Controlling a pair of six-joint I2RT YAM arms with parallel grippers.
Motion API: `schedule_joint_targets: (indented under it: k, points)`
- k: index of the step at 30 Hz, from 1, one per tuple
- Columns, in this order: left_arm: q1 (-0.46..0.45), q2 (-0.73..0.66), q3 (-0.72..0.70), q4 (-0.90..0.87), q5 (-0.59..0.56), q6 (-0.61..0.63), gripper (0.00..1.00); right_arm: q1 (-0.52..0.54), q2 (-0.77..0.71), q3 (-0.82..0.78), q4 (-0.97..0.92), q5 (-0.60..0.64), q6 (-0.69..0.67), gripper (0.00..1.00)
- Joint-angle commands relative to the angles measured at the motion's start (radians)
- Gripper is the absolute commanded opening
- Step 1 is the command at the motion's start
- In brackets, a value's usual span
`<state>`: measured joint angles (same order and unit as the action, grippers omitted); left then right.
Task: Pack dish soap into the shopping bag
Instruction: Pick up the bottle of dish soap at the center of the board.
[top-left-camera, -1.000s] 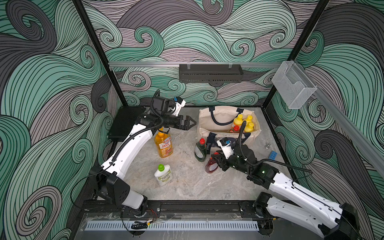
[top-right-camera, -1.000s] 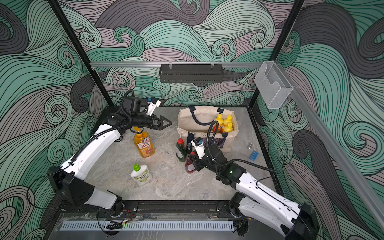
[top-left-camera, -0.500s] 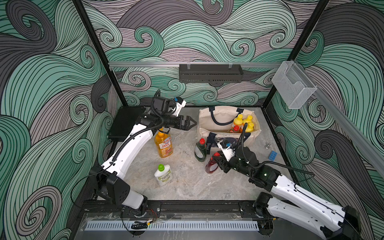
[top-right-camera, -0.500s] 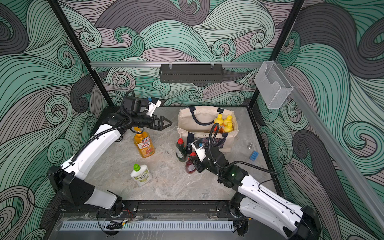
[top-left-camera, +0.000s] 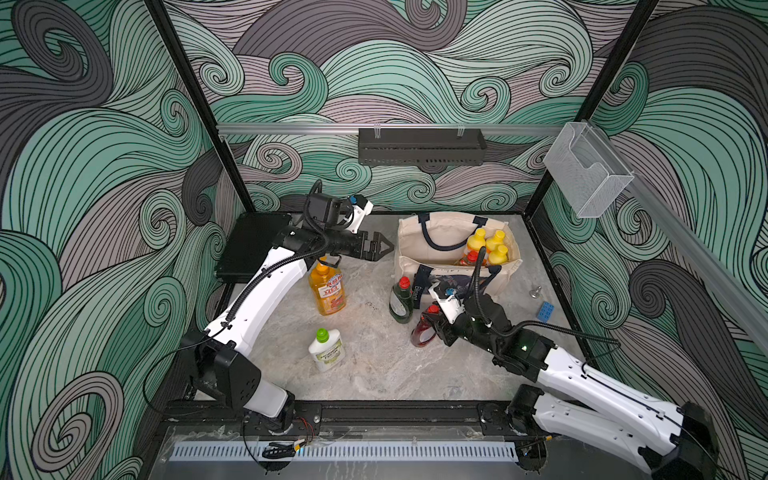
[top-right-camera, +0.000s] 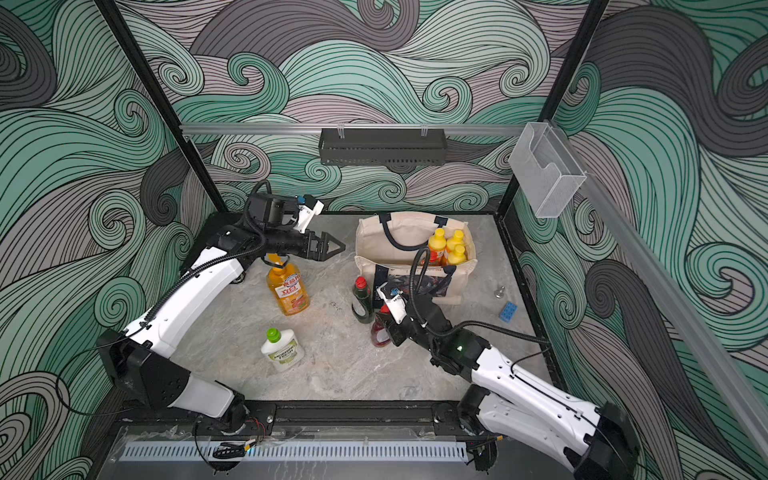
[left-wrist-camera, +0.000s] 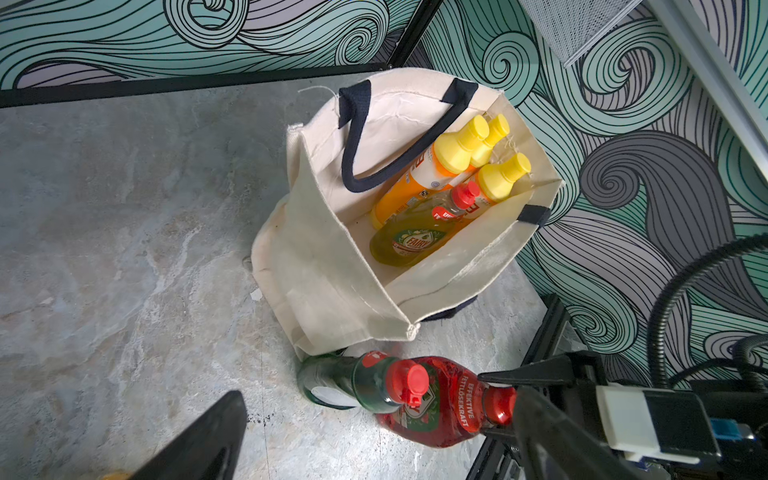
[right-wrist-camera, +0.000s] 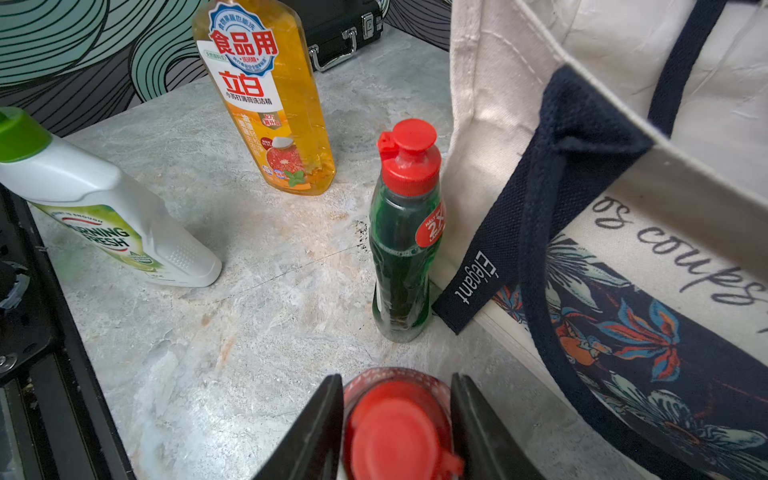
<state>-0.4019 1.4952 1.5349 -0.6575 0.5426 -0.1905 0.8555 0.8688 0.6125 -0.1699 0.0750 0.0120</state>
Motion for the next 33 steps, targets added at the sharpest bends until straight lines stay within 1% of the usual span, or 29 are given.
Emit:
schedule_joint_targets:
  k: [1,4,12,14,16,20,26,27,33]
  points:
    - [-0.005,0.004,-0.001,0.000,0.000,0.015,0.99,0.007,-0.032,-0.011,0.042,0.032,-0.007,0.44]
    - [-0.006,0.004,-0.001,0.000,0.000,0.015,0.99,0.007,-0.033,-0.010,0.045,0.030,-0.009,0.41]
    - [-0.007,0.006,0.001,-0.001,0.000,0.016,0.99,0.010,0.030,0.004,0.031,0.002,-0.009,0.41]
    - [-0.008,0.004,0.001,-0.002,-0.001,0.016,0.99,0.010,0.033,0.003,0.039,0.003,-0.007,0.40]
    - [-0.007,0.004,0.001,-0.002,-0.001,0.017,0.99,0.011,0.028,0.001,0.046,0.006,-0.007,0.36]
    - [-0.010,0.006,0.001,-0.001,-0.001,0.016,0.99,0.011,0.006,0.000,0.049,0.015,-0.012,0.24]
    - [-0.010,0.005,0.000,-0.002,-0.001,0.016,0.99,0.012,0.006,0.009,0.024,0.019,-0.019,0.13]
    - [-0.011,0.005,0.001,-0.002,0.000,0.016,0.99,0.013,0.007,0.011,0.021,0.019,-0.020,0.09]
    - [-0.012,0.004,0.001,-0.002,-0.001,0.018,0.99,0.015,0.008,0.058,-0.025,0.035,-0.017,0.00]
